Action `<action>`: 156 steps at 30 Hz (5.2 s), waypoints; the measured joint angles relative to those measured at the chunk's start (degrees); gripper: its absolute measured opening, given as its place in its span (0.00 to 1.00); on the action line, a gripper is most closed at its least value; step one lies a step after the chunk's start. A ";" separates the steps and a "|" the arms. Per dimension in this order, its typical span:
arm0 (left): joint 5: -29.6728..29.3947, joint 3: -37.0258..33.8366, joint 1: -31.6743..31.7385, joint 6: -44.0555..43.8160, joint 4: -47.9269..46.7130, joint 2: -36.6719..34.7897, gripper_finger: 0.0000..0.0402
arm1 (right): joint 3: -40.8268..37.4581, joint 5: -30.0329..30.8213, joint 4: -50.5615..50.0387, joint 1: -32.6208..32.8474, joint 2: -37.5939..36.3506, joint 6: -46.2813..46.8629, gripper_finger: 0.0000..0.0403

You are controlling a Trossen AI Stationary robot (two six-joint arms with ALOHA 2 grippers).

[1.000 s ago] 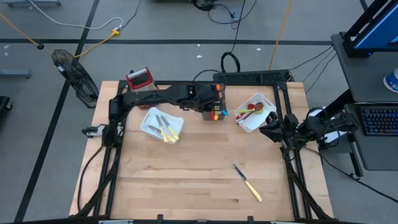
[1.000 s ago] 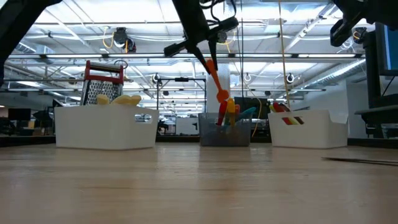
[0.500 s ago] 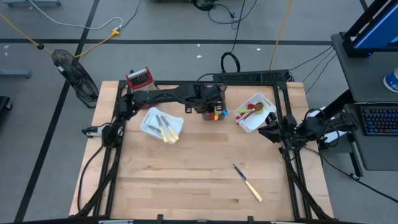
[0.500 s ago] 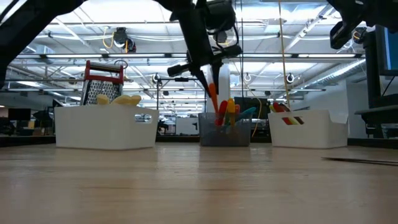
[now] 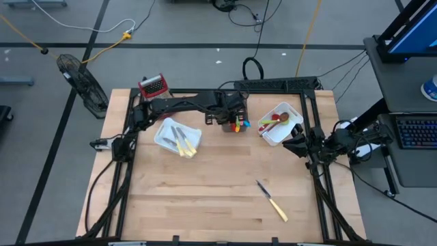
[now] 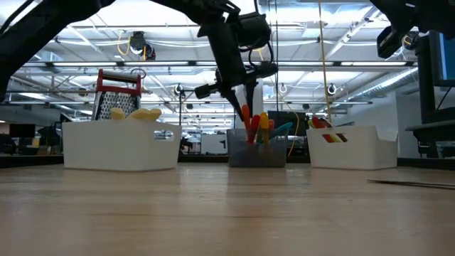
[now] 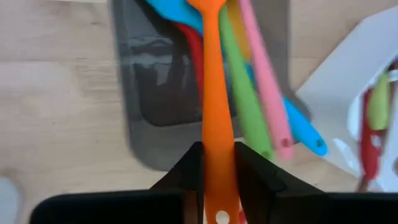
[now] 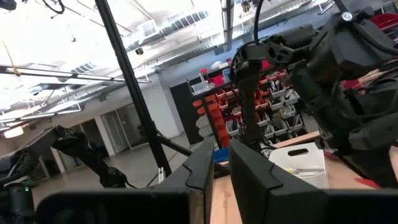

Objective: Pick & Place Kitchen Items
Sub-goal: Put the orange spatula into the black bin, then put the yellow knife into the left white bin

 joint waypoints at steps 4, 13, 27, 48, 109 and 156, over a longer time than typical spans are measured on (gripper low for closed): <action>-0.02 0.00 -0.20 0.00 1.43 0.51 0.25 | 0.00 0.00 0.06 -0.02 0.00 0.02 0.11; 0.90 0.00 -0.17 2.06 1.47 0.40 0.51 | 0.01 -0.03 0.03 -0.01 0.00 1.98 0.11; -3.48 0.00 -1.16 10.91 2.17 -4.98 0.58 | 0.01 -7.19 2.30 0.13 0.38 12.02 0.11; -29.04 0.02 -25.83 20.81 -6.67 -17.92 0.58 | 12.70 -5.81 18.38 12.11 25.42 -1.52 0.11; -38.49 -41.87 -45.08 28.71 21.05 -45.40 0.58 | 42.86 -18.04 -52.20 26.55 74.52 54.78 0.51; -32.98 -52.92 -43.08 33.27 25.45 -56.60 0.58 | 35.30 -25.39 -43.12 21.70 87.21 61.34 0.49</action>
